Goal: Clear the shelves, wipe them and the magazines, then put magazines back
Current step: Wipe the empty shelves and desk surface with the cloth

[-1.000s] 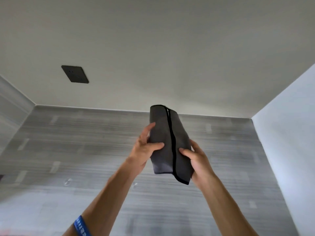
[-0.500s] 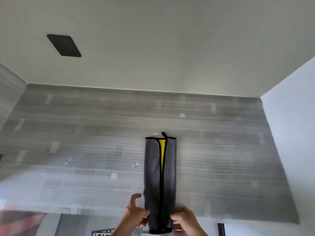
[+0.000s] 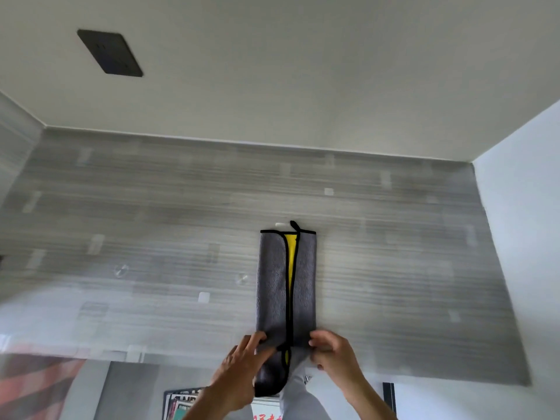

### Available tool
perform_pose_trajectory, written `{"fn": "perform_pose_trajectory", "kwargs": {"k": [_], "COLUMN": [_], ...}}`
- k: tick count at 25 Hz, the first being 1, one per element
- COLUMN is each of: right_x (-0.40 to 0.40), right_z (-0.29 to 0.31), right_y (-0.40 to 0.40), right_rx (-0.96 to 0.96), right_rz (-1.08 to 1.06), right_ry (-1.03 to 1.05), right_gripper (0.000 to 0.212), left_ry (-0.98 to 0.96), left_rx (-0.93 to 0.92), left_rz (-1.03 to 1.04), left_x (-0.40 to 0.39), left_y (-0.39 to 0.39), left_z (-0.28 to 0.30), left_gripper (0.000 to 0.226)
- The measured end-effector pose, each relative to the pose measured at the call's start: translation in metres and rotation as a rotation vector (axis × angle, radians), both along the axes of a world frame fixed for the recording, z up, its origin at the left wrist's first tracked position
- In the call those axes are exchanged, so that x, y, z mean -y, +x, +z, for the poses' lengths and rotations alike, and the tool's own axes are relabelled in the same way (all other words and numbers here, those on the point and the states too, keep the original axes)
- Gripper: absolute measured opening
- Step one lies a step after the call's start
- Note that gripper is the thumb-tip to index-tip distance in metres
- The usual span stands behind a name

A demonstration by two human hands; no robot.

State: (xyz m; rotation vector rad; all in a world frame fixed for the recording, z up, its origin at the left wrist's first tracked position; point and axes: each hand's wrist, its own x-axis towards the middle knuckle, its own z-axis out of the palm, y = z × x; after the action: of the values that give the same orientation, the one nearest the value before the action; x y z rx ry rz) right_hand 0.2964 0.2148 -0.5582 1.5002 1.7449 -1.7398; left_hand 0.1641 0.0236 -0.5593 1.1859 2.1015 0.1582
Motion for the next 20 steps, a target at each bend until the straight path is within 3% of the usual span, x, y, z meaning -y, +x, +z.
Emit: {"fn": "perform_pose_trajectory", "kwargs": {"k": [3, 6, 9, 11, 12, 14, 16, 18, 20], "right_x": [0.006, 0.008, 0.005, 0.003, 0.001, -0.009, -0.021, -0.030, -0.031], "right_z": [-0.010, -0.021, -0.032, -0.034, -0.027, -0.017, -0.012, -0.016, -0.021], "right_y": [0.003, 0.010, 0.020, 0.022, 0.019, 0.005, -0.013, -0.026, -0.033], "right_rx": [-0.078, -0.110, -0.114, -0.137, -0.153, -0.196, -0.149, -0.047, 0.051], "right_rz": [0.434, 0.699, 0.840, 0.756, 0.637, 0.334, 0.104, -0.029, -0.093], "right_ry": [0.311, 0.503, 0.668, 0.615, 0.486, 0.218, 0.107, 0.064, 0.052], "right_gripper": [0.045, 0.036, 0.027, 0.019, 0.018, 0.011, 0.009, 0.018, 0.017], "left_ry": [-0.004, 0.057, 0.144, 0.245, 0.298, 0.308, 0.320, 0.280, 0.174], "left_rx": [0.028, 0.024, -0.100, -0.055, 0.024, 0.342, 0.535, 0.581, 0.546], "left_rz": [-0.007, 0.014, 0.033, 0.101, 0.198, 0.488, 0.806, 0.948, 0.948], "left_x": [0.012, 0.006, 0.008, 0.012, 0.010, 0.001, -0.017, -0.029, -0.038], "left_y": [0.009, 0.012, 0.008, 0.004, 0.001, -0.011, -0.029, -0.045, -0.049], "left_z": [-0.011, -0.015, -0.019, -0.027, -0.029, -0.024, -0.012, -0.014, -0.012], "left_gripper": [0.089, 0.069, 0.053, 0.039, 0.033, 0.030, 0.010, 0.029, 0.020]}}
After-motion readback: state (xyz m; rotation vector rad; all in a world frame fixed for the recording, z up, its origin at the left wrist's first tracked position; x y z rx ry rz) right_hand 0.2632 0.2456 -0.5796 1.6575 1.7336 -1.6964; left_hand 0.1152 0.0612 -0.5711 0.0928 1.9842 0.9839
